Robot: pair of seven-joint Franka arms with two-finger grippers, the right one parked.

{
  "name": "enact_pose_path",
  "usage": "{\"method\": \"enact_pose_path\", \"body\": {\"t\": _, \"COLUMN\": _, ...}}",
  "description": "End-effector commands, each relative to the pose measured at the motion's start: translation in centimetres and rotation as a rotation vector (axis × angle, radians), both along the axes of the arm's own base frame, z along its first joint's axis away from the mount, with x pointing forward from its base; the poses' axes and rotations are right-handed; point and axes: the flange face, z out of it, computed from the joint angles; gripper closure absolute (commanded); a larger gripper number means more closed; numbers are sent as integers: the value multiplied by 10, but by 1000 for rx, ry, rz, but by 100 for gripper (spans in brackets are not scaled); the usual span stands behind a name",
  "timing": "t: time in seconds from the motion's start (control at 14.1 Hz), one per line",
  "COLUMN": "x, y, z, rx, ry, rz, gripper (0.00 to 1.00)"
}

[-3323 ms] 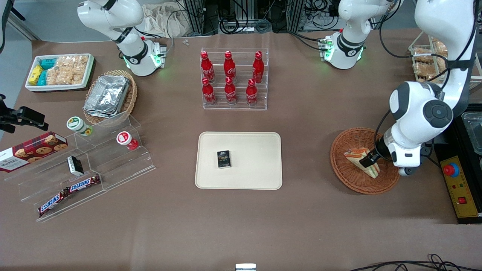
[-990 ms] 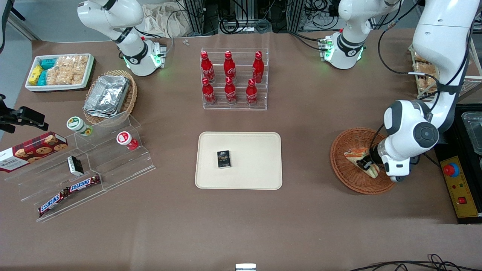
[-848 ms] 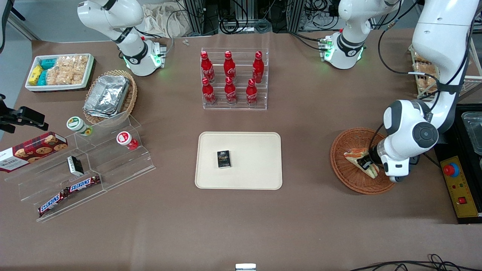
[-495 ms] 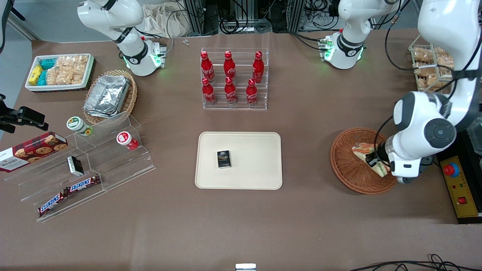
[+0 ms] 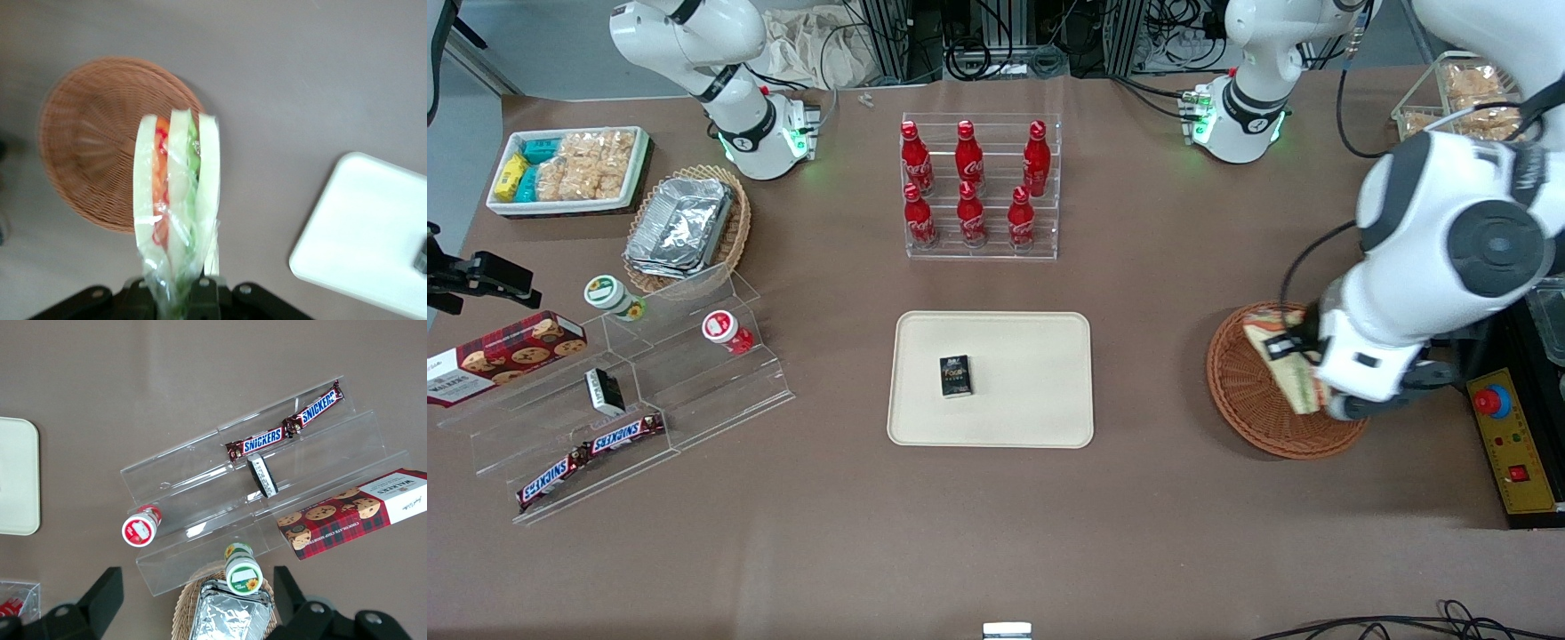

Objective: Place sandwich from basket to tray
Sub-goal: 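Lift the sandwich up out of the basket with the left gripper, then carry the sandwich over the cream tray and lower it down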

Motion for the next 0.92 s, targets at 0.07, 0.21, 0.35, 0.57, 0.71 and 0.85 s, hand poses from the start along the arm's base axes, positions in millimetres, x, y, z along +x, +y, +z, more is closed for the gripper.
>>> {"method": "enact_pose_path", "body": {"t": 0.07, "x": -4, "y": -118, "z": -72, "rx": -35, "ry": 63, "rz": -190, "gripper": 100}}
{"method": "enact_pose_path", "body": {"t": 0.21, "x": -7, "y": -157, "z": -117, "rx": -15, "ry": 31, "rz": -270, "gripper": 100}}
{"method": "enact_pose_path", "body": {"t": 0.35, "x": -10, "y": -185, "z": -167, "rx": -41, "ry": 23, "rz": -305, "gripper": 100}}
{"method": "enact_pose_path", "body": {"t": 0.57, "x": -14, "y": -208, "z": -212, "rx": -75, "ry": 9, "rz": -286, "gripper": 100}}
{"method": "enact_pose_path", "body": {"t": 0.71, "x": -25, "y": -227, "z": -231, "rx": -88, "ry": 13, "rz": -292, "gripper": 100}}
{"method": "enact_pose_path", "body": {"t": 0.85, "x": -30, "y": -237, "z": -248, "rx": -102, "ry": 11, "rz": -290, "gripper": 100}}
